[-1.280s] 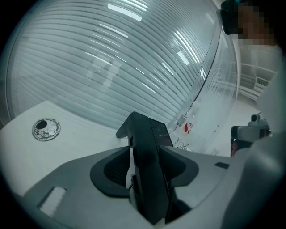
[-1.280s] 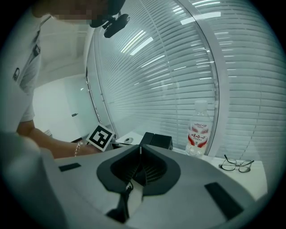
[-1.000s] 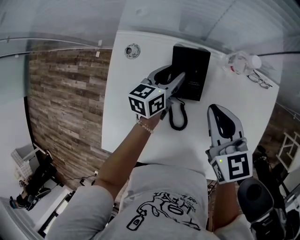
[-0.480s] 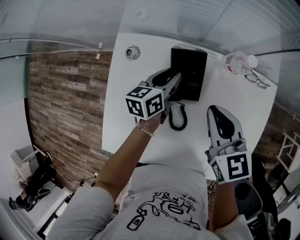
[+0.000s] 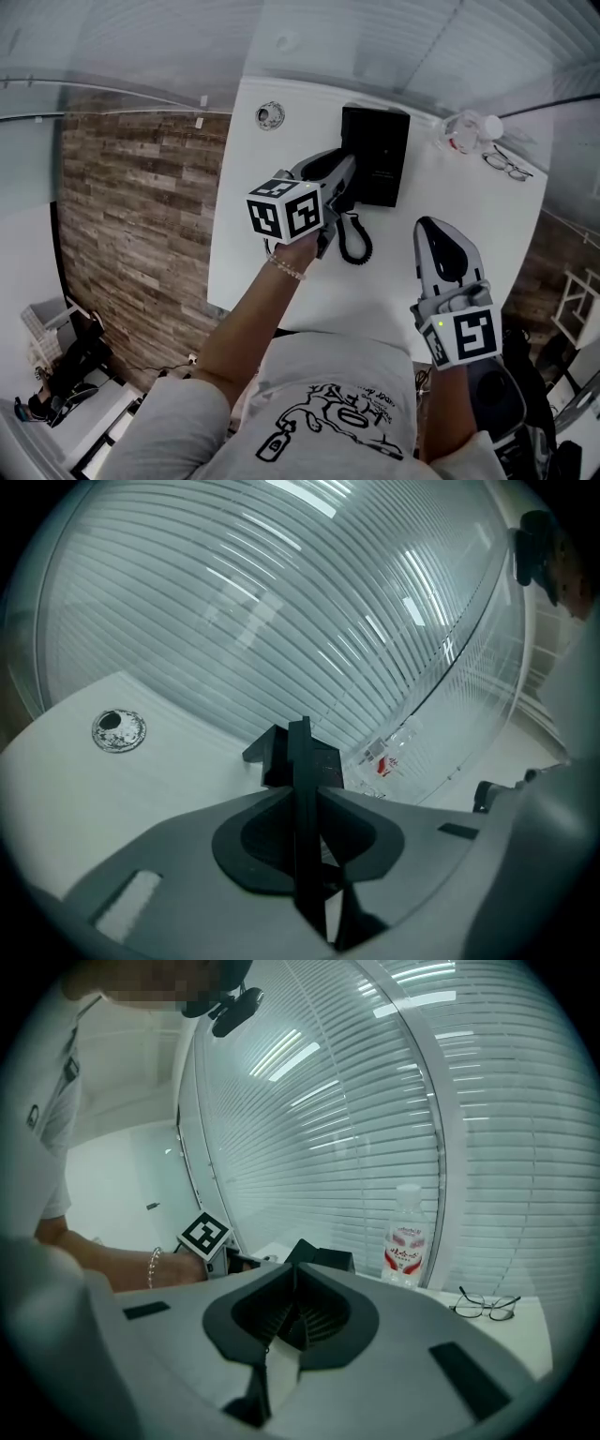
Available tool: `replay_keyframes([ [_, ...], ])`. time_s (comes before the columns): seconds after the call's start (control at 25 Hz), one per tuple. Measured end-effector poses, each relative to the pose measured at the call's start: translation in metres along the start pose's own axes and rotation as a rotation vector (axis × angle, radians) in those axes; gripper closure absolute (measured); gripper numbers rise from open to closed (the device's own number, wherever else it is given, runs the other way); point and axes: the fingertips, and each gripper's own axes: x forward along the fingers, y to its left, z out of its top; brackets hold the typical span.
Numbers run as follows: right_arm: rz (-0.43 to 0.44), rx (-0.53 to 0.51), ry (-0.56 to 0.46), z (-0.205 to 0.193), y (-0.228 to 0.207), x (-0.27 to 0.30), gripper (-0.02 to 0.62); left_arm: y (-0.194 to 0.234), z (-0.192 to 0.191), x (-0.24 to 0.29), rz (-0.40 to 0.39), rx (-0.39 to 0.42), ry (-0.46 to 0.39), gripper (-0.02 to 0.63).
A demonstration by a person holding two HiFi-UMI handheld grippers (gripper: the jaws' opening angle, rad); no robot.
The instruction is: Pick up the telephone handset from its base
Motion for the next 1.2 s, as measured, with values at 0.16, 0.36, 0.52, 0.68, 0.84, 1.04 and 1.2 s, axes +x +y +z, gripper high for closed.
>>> replay_keyframes([
  [0.16,0.000,-0.004,-0.015,0.008,0.005,-0.006,0.584,-0.010,0.004,-0.015,-0.013,0.016,-0.016,0.537],
  [0.36,0.000,-0.027,-0.055,0.026,0.009,-0.015,0.584,-0.031,0.016,-0.039,-0.045,0.034,-0.070,0.537],
  [0.52,-0.002,-0.046,-0.079,0.040,0.015,-0.027,0.584,-0.055,0.025,-0.064,-0.066,0.058,-0.109,0.536],
  [0.68,-0.008,-0.065,-0.101,0.053,0.022,-0.045,0.584,-0.081,0.029,-0.091,-0.088,0.091,-0.143,0.536],
  [0.84,-0.013,-0.092,-0.141,0.068,0.029,-0.060,0.584,-0.106,0.038,-0.115,-0.112,0.132,-0.193,0.537],
  [1.04,-0.021,-0.111,-0.186,0.085,0.041,-0.083,0.584,-0.137,0.045,-0.149,-0.140,0.162,-0.249,0.537],
  [1.2,-0.021,-0.123,-0.209,0.098,0.054,-0.104,0.584,-0.162,0.050,-0.177,-0.162,0.175,-0.297,0.537],
])
